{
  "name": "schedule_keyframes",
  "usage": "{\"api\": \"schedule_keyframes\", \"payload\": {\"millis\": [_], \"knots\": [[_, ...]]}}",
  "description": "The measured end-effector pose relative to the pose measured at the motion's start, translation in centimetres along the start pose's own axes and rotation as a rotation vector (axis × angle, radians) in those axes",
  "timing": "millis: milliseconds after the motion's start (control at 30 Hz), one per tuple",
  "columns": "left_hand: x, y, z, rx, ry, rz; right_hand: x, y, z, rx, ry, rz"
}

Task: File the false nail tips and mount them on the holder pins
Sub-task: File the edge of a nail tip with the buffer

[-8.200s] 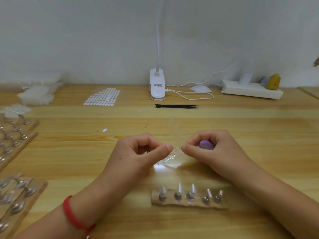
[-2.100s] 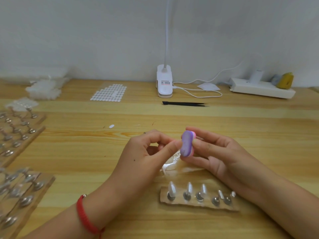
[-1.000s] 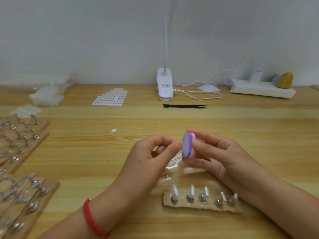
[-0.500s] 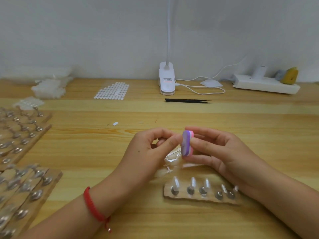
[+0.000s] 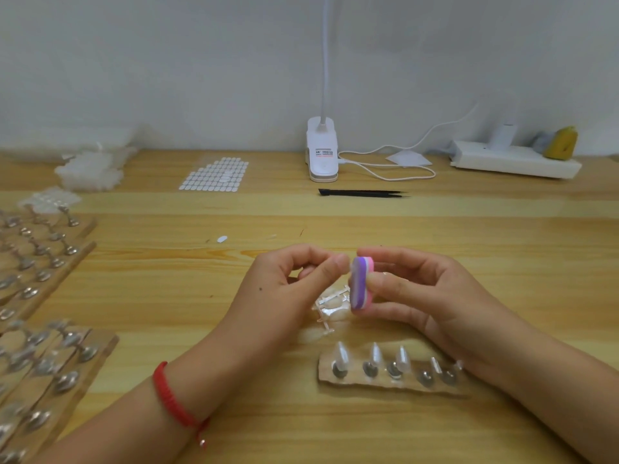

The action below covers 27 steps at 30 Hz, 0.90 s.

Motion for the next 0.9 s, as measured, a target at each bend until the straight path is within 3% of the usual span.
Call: {"api": "schedule_keyframes", "payload": {"millis": [167,300,400,533,667,900], "knots": [[0.24,0.22,-0.09,-0.043,-0.012,0.000,-0.08,-0.56,0.33,0.095,0.010,0.116],[0.14,-0.02,0.07,0.008,-0.036,-0.038,-0.01,-0.44,0.23,0.013,0.046,0.043],[0.23,0.15,-0.10,-0.073,-0.044,-0.019,-0.06,-0.59,0.25,0.086,0.044,0.102],[0.19,-0.07,0.06,0.007,-0.044,-0.056,-0.09,-0.11,0.17,0.034,0.024,0.034],[0.26,0.18,-0.17,-0.065,-0.056,-0.010,-0.07,-0.40,0.29,0.082,0.029,0.101],[0.25,-0.07,0.04,0.014,-0.048,-0.096,-0.12,-0.10,0.22,0.050,0.025,0.057]]}}
Point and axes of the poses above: each hand's wrist, its own z-axis towards the middle knuckle, its own y-axis out of the palm, x = y × z, the point moved 2 cm from there along z, towards the middle knuckle, and after that the axes turned 14 degrees about -y, right-handed, at the moved point
